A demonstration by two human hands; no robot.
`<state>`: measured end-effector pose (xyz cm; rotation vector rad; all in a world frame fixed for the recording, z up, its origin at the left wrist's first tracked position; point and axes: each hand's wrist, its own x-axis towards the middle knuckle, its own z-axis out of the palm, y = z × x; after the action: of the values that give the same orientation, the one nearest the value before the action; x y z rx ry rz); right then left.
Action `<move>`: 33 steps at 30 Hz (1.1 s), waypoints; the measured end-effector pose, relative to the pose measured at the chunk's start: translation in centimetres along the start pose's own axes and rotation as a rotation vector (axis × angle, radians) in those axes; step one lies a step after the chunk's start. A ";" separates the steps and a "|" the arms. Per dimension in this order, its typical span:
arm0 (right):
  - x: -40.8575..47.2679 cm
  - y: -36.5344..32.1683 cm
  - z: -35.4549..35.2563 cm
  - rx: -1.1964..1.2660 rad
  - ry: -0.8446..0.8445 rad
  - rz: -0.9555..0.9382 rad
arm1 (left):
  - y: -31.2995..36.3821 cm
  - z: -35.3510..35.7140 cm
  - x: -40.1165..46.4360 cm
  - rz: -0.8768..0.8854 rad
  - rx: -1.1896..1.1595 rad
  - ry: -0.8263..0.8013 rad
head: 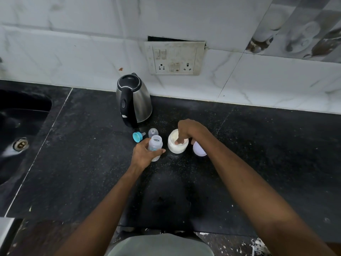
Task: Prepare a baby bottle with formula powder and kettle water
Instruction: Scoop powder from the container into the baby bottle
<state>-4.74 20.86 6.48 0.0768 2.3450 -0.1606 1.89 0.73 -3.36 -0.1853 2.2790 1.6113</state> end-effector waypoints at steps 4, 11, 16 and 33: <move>-0.3 0.7 -0.1 0.048 -0.001 0.003 | 0.4 0.1 -0.2 -0.003 0.001 -0.004; -0.4 1.8 0.7 0.148 0.087 -0.021 | 0.3 0.1 -0.4 -0.001 0.000 -0.015; -0.1 1.3 1.0 0.185 0.025 0.019 | 0.4 0.0 -0.5 -0.002 -0.005 -0.015; 1.7 1.3 1.9 0.151 0.085 -0.001 | 0.5 -0.6 -0.6 -0.027 0.074 0.023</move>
<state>-4.46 21.86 3.85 0.1588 2.4146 -0.3410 2.15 0.33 -2.57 -0.2162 2.3388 1.5163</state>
